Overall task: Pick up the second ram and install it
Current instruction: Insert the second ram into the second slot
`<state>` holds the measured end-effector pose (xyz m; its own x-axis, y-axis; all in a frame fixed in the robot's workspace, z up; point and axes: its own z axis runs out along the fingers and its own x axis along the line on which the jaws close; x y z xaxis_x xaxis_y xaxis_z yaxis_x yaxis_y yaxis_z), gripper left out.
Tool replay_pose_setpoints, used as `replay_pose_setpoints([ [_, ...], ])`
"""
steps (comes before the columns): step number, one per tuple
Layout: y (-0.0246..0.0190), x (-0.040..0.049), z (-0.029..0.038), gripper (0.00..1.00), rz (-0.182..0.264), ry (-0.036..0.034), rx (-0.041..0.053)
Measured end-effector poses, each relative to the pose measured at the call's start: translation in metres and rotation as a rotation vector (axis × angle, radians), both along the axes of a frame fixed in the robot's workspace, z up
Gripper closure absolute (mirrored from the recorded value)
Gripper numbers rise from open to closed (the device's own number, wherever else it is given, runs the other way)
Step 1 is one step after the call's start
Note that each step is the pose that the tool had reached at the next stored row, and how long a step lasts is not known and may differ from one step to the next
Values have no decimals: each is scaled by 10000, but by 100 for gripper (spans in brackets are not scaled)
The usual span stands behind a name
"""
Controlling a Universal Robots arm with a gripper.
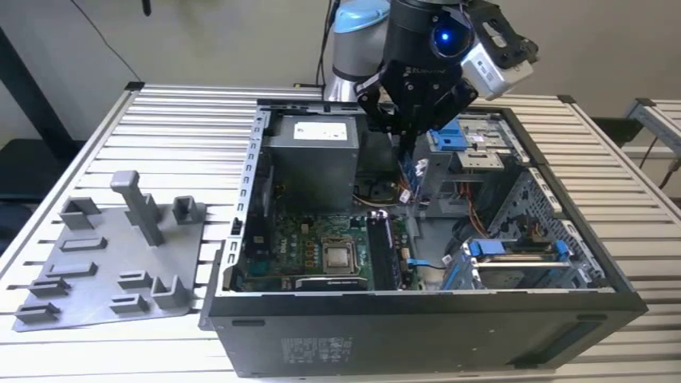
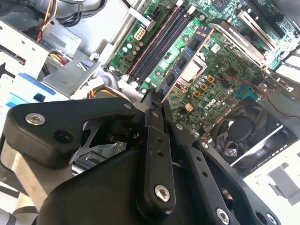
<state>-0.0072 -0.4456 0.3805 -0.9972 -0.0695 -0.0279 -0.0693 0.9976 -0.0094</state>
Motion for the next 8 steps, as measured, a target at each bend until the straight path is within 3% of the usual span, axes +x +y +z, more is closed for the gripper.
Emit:
replay_pose_setpoints([
  [2, 0, -1, -6, 86, -102, 37, 34],
  [8, 0, 0, -47, 86, -422, 37, 49],
])
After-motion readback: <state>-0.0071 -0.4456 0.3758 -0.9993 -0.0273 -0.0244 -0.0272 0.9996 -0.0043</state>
